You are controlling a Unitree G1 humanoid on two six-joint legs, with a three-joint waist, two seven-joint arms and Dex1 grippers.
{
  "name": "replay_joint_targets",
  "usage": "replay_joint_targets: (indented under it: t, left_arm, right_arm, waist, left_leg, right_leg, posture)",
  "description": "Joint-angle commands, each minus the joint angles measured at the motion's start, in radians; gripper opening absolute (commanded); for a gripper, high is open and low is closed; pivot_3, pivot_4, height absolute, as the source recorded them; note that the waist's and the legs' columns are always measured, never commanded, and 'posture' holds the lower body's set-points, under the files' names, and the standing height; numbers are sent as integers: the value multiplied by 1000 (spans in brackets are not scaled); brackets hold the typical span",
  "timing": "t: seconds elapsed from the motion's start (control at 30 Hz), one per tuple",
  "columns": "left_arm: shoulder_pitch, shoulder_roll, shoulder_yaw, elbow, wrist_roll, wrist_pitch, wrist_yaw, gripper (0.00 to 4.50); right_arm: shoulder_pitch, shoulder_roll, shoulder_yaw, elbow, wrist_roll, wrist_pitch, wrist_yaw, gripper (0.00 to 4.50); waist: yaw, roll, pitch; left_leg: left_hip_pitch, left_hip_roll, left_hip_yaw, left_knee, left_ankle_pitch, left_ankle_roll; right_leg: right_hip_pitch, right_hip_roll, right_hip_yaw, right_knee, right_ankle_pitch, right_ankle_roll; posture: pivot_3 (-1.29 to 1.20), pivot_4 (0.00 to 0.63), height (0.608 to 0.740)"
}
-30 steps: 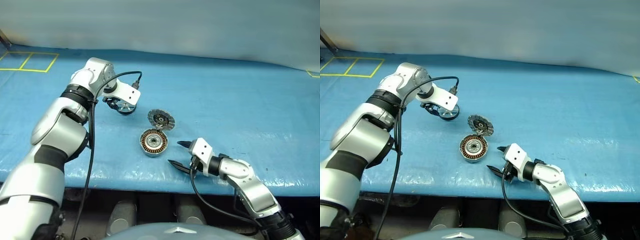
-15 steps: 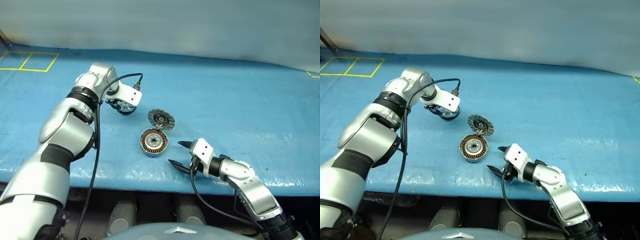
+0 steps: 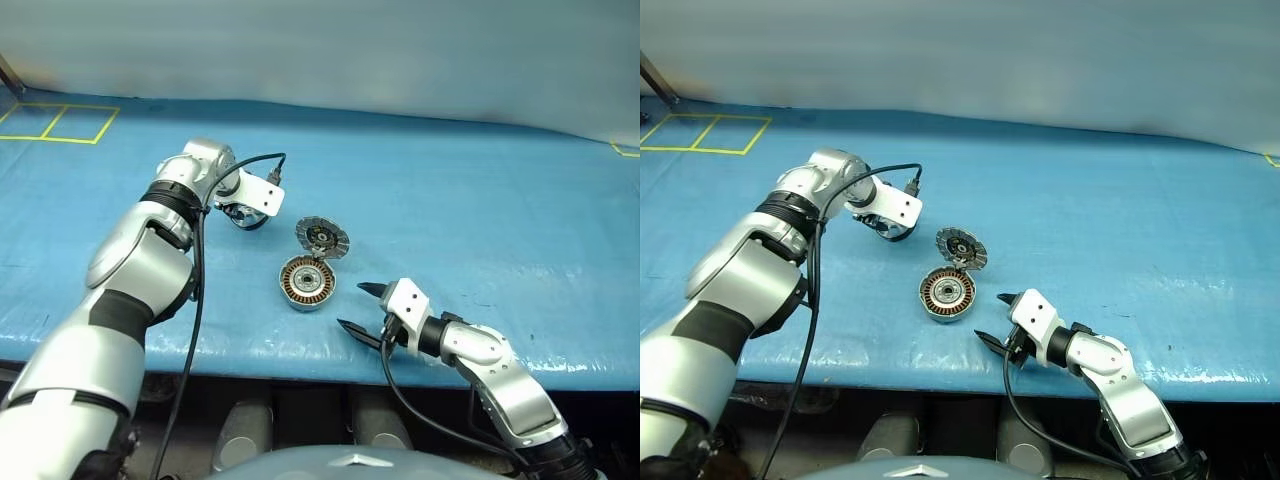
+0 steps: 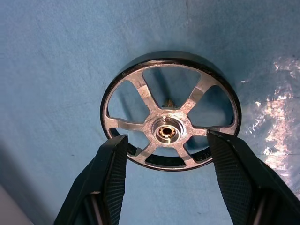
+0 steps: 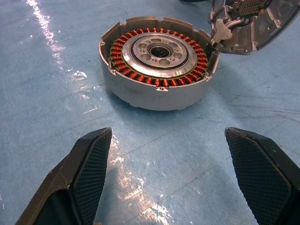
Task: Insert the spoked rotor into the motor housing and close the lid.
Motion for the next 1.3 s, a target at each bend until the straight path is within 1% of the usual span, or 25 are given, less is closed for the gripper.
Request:
replay_joint_targets:
  t: [0.03, 0.47, 0.67, 1.1, 1.2, 1.3]
  left_arm:
    - [5, 13, 5, 7, 8, -12, 11, 2900]
    - [21, 21, 9, 7, 7, -17, 44, 2900]
    - [5, 30, 11, 7, 6, -13, 40, 2900]
    - [25, 23, 15, 11, -2, 4, 29, 2900]
    - [34, 17, 20, 10, -9, 2, 16, 2351]
    - [38, 11, 23, 7, -11, 12, 19, 1381]
  right_arm:
    - [-6, 2, -10, -40, 8, -7, -5, 4078]
    - [-13, 2, -7, -35, 7, -9, -3, 4078]
    - [-17, 3, 0, -29, 1, -14, -2, 4078]
    - [-12, 9, 4, -30, -4, -18, -7, 4078]
    - [-10, 9, 2, -33, -4, -17, -9, 4078]
    - [-7, 7, 2, -36, -4, -14, -10, 4078]
  waist:
    - [1, 0, 0]
    - [1, 0, 0]
    - [1, 0, 0]
    - [1, 0, 0]
    - [1, 0, 0]
    - [3, 0, 0]
  left_leg:
    - [0, 0, 0, 0, 0, 0]
    - [2, 0, 0, 1, 0, 0]
    - [2, 0, 0, 1, 0, 0]
    - [1, 0, 0, 1, 0, 0]
    - [2, 0, 0, 1, 0, 0]
    - [3, 0, 0, 1, 0, 0]
  right_leg:
    - [0, 0, 0, 0, 0, 0]
    - [1, 0, 0, 1, 0, 0]
    - [1, 0, 0, 1, 0, 0]
    - [1, 0, 0, 1, 0, 0]
    - [1, 0, 0, 1, 0, 0]
    - [2, 0, 0, 1, 0, 0]
  posture:
    - [0, 150, 740]
    - [0, 150, 740]
    - [0, 150, 740]
    - [0, 150, 740]
    - [0, 150, 740]
    - [0, 150, 740]
